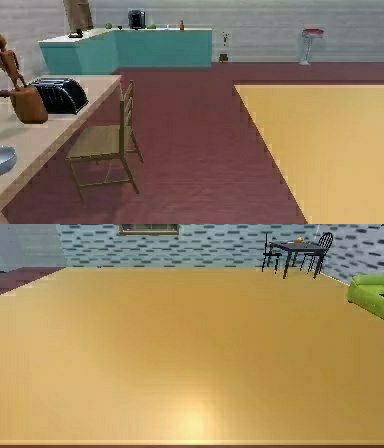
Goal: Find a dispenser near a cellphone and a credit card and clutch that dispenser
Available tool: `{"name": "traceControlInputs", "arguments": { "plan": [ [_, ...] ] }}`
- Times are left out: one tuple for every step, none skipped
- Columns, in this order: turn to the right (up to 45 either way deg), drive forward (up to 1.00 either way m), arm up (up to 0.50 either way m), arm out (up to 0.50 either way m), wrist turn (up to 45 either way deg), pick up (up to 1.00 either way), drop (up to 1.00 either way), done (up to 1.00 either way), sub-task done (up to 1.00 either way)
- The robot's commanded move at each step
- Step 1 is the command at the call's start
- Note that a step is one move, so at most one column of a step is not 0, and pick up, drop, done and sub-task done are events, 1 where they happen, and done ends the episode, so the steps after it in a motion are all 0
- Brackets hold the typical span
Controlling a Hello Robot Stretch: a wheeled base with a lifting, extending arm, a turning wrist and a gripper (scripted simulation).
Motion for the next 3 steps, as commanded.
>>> {"name": "traceControlInputs", "arguments": {
  "plan": [
    [6.0,0.0,0.0,0.0,0.0,0.0,0.0,0.0,0.0],
    [0.0,0.95,0.0,0.0,0.0,0.0,0.0,0.0,0.0],
    [-6.0,0.0,0.0,0.0,0.0,0.0,0.0,0.0,0.0]
  ]
}}
